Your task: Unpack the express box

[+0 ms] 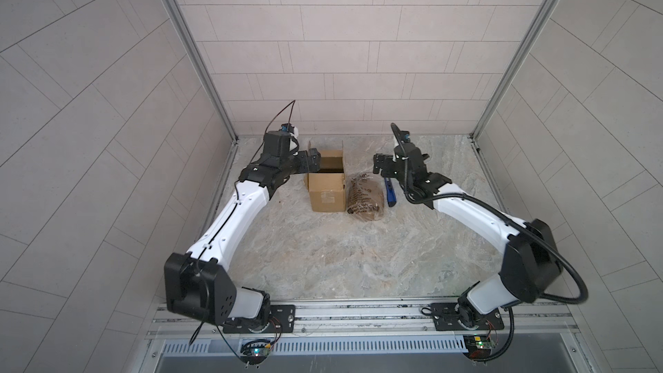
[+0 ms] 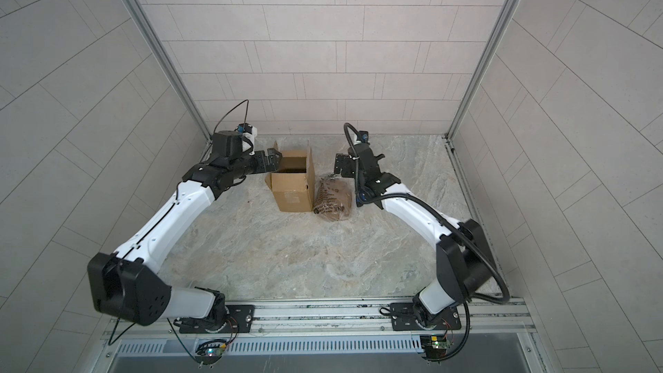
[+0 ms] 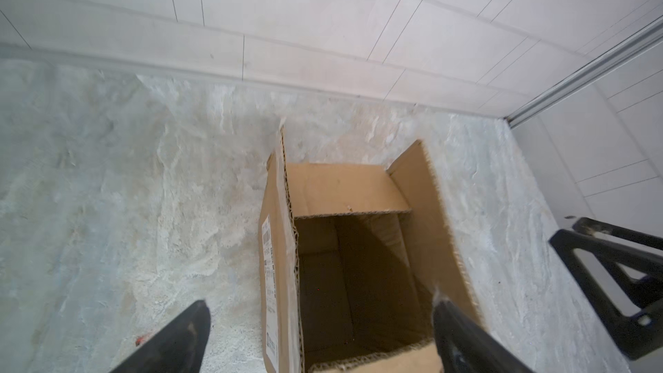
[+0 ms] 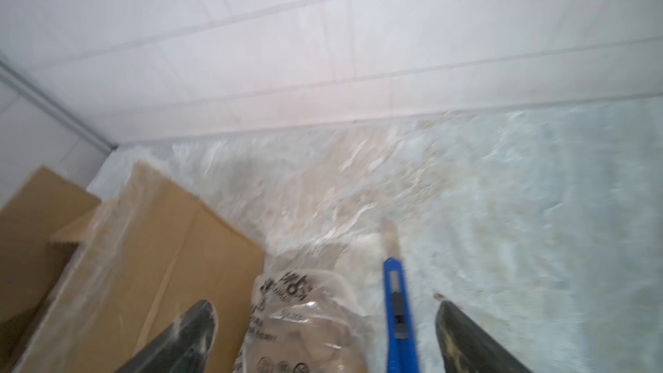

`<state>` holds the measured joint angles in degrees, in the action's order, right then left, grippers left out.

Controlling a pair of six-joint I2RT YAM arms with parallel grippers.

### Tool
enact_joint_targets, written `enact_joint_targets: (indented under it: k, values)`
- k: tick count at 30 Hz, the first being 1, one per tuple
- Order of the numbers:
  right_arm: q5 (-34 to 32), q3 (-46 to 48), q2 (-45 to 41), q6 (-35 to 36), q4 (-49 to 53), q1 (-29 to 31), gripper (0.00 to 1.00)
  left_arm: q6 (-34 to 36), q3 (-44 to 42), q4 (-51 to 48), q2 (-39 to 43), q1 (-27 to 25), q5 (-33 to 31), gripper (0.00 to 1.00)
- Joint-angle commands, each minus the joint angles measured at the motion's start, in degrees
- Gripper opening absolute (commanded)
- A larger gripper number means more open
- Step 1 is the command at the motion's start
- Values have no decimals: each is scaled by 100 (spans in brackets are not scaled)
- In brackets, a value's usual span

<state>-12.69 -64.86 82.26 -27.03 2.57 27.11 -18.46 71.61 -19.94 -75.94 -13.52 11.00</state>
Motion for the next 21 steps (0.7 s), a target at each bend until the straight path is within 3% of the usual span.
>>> enact_joint_targets:
  k: [1,5,7,10,13,17,21]
  values:
    - [-1436,975,-849,932,-328,-179,100,-19,-495,896,897,33,-602,100]
    - [-2867,2621,-1646,2283,-1824,-304,99,23,-2180,2567,2271,20,-1675,100]
    - [-3028,3632,-1806,2846,-3057,-404,100,114,-3400,3806,3003,16,-2438,100]
    - [-2861,4313,-1653,2835,-3785,-666,99,277,-4638,4682,3597,11,-3347,100]
    - [-2425,4695,-1210,2702,-4539,-985,99,650,-5204,4850,3613,14,-3808,100]
    - [-1725,5013,-178,2904,-6184,-1469,99,969,-6091,6105,3139,66,-4445,100]
    - [-1046,4734,423,2730,-5921,-1760,100,1107,-6333,7062,1979,520,-4002,100]
